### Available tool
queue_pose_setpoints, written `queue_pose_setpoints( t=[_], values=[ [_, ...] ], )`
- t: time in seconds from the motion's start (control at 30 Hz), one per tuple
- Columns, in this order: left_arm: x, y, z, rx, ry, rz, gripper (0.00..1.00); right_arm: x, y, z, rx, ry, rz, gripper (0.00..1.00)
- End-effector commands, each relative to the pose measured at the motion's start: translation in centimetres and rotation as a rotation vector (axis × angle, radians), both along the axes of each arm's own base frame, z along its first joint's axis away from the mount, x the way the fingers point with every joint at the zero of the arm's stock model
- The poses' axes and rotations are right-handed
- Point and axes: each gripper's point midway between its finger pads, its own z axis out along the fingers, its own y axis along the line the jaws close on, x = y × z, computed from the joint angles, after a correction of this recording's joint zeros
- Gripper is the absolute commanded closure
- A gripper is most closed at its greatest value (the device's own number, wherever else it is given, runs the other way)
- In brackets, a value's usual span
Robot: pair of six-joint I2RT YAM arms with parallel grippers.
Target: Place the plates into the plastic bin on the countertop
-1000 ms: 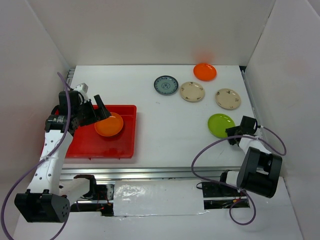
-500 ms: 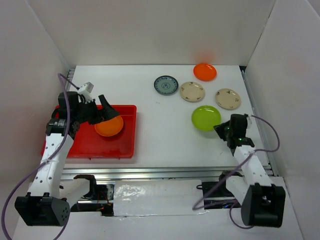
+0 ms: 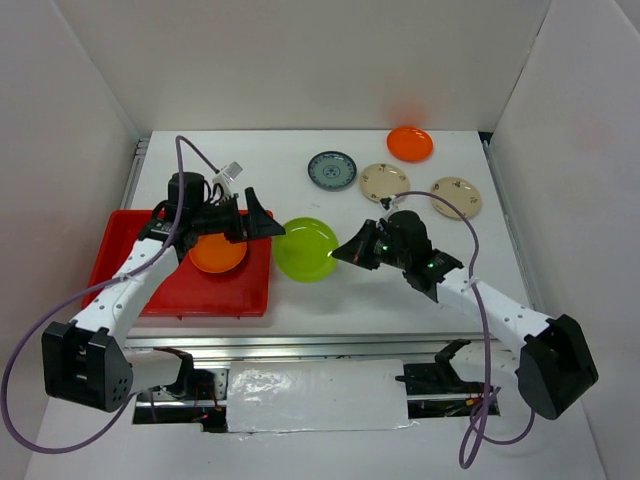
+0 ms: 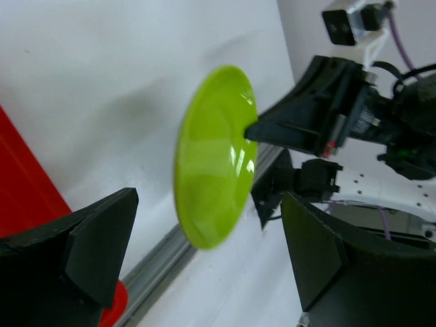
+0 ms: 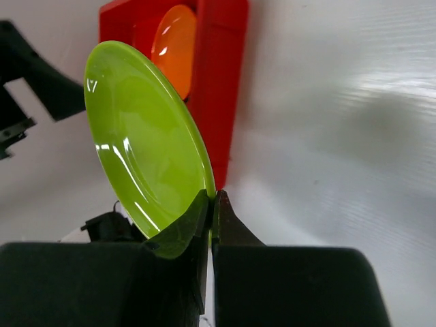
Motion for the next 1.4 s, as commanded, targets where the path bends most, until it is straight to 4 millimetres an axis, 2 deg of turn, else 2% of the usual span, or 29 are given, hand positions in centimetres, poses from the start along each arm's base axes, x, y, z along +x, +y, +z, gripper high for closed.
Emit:
queue_pose_setpoints(
  t=[0.0,0.03,0.13,0.17,0.2,0.23,0.27,0.3,0.33,0.37,0.4,0.43,0.47,0.53,0.57,0.6,0.63,0.7,0.73,0.9,1.07,1.1,1.13,1.17,1.23,1.37],
  values=[
    [1.6,0.7,0.0,0.086,-0.048,0.049,0.01,0.9,2.7,6.6,0.123,-0.181,0.066,1.0],
    [1.8,1.2,-1.0,0.122,-0.02,0.075,0.01,1.1,3.0,6.9,0.123,-0.181,0.07,1.0],
    [2.0,1.3,-1.9,0.141,-0.005,0.081,0.07,1.3,3.8,7.4,0.116,-0.19,0.086,1.0],
    [1.9,1.2,-2.1,0.14,-0.002,0.075,0.18,1.2,4.1,7.6,0.116,-0.194,0.095,1.0],
    [1.9,1.0,-2.2,0.138,-0.001,0.07,0.23,1.4,4.4,7.1,0.109,-0.181,0.099,1.0],
    [1.9,0.9,-2.4,0.138,0.007,0.065,0.33,1.5,4.8,7.6,0.112,-0.185,0.109,1.0],
    [1.9,0.6,-2.1,0.134,0.002,0.053,0.47,1.7,5.0,7.7,0.106,-0.188,0.113,1.0],
    [1.9,0.4,-2.3,0.134,0.011,0.047,0.8,2.1,5.3,7.5,0.096,-0.181,0.112,1.0],
    [2.0,0.3,-1.9,0.137,0.007,0.05,0.98,2.3,5.5,7.4,0.095,-0.178,0.113,0.99],
    [2.1,0.4,-1.8,0.145,0.008,0.06,1.0,2.5,5.5,7.4,0.094,-0.179,0.112,0.94],
    [2.3,0.7,-1.7,0.158,0.007,0.077,1.0,2.9,5.5,7.3,0.091,-0.173,0.102,0.59],
    [2.8,1.3,-1.2,0.175,0.005,0.119,1.0,3.4,5.0,7.2,0.087,-0.168,0.082,0.42],
    [3.3,2.3,-1.3,0.207,0.017,0.182,1.0,3.7,4.6,6.9,0.082,-0.155,0.056,0.0],
    [4.5,6.9,-2.6,0.341,0.087,0.433,1.0,4.6,2.9,6.0,0.05,-0.138,-0.029,0.0],
    [5.0,11.1,-3.8,0.421,0.157,0.633,1.0,5.4,1.7,5.6,0.044,-0.115,-0.092,0.0],
    [5.0,13.2,-4.0,0.439,0.177,0.726,1.0,5.6,1.0,5.0,0.029,-0.101,-0.119,0.0],
    [4.8,16.0,-5.4,0.448,0.228,0.819,1.0,5.6,0.3,4.1,0.012,-0.083,-0.137,0.0],
    [5.2,18.1,-6.6,0.415,0.256,0.893,1.0,5.3,-0.2,3.1,-0.007,-0.07,-0.14,0.0],
    [4.9,19.5,-8.1,0.408,0.301,0.925,1.0,5.2,-0.4,2.8,-0.013,-0.067,-0.141,0.0],
    [6.1,19.8,-11.5,0.385,0.397,0.898,1.0,5.1,-1.9,1.6,-0.026,-0.063,-0.153,0.0],
    [5.8,20.2,-12.8,0.402,0.432,0.922,1.0,5.5,-2.9,1.6,-0.031,-0.07,-0.163,0.0],
    [5.6,20.3,-12.8,0.408,0.435,0.931,0.91,5.7,-3.2,1.5,-0.033,-0.069,-0.173,0.0],
    [5.0,20.9,-13.2,0.435,0.459,0.96,0.6,5.9,-3.4,1.4,-0.034,-0.067,-0.174,0.0],
    [4.7,21.2,-13.0,0.446,0.457,0.976,0.46,5.9,-3.5,0.9,-0.036,-0.053,-0.179,0.0],
    [3.8,21.3,-13.1,0.458,0.47,0.989,0.01,6.2,-4.0,0.7,-0.031,-0.047,-0.192,0.0],
    [2.0,22.4,-11.2,0.516,0.403,1.036,0.01,7.1,-5.1,-0.6,-0.065,-0.016,-0.245,0.0]
  ],
)
